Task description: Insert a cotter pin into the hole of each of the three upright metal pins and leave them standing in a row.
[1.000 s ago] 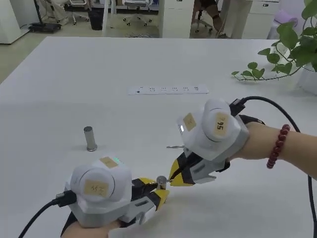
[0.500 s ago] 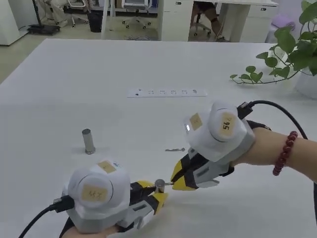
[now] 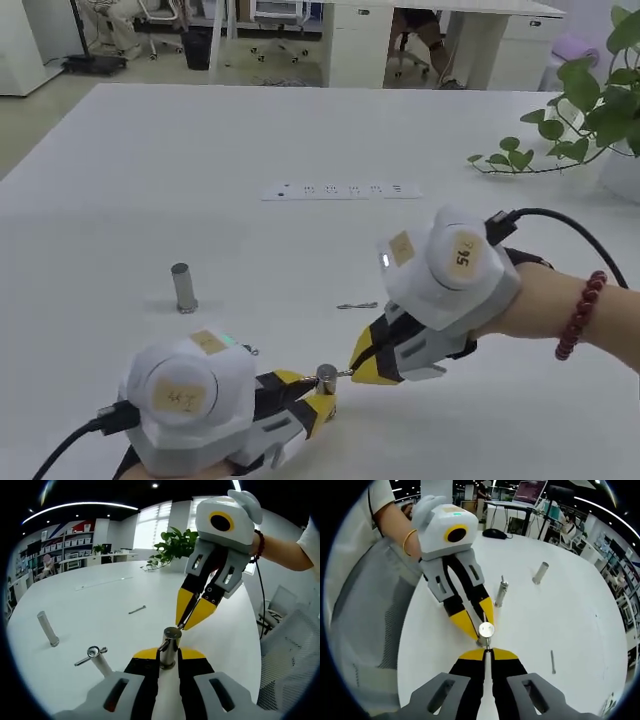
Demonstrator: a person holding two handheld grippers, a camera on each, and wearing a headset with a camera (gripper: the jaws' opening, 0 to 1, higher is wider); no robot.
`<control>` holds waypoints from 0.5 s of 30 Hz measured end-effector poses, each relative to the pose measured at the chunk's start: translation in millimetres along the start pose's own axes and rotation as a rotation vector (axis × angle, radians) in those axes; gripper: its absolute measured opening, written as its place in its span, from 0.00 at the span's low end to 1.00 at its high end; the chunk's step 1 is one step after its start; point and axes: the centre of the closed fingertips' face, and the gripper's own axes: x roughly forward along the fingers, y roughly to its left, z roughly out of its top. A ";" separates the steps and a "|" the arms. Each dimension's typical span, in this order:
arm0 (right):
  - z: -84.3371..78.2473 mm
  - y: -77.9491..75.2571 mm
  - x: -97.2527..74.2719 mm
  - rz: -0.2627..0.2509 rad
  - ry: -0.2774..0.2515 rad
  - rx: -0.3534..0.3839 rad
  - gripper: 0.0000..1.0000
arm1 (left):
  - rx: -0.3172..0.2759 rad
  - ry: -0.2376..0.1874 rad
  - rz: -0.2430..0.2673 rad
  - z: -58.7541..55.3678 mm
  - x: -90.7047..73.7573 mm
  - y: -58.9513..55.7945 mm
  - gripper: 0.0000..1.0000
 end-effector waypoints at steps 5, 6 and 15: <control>2.0 1.2 1.2 0.004 0.000 0.002 0.05 | -0.023 -0.005 0.000 -0.6 0.5 -0.1 0.12; 2.5 1.5 1.7 0.003 -0.001 0.001 0.05 | -0.028 -0.007 -0.001 -0.7 0.5 -0.2 0.12; 5.5 2.3 4.1 0.000 -0.011 0.014 0.05 | -0.043 -0.004 -0.001 -2.9 0.5 0.4 0.12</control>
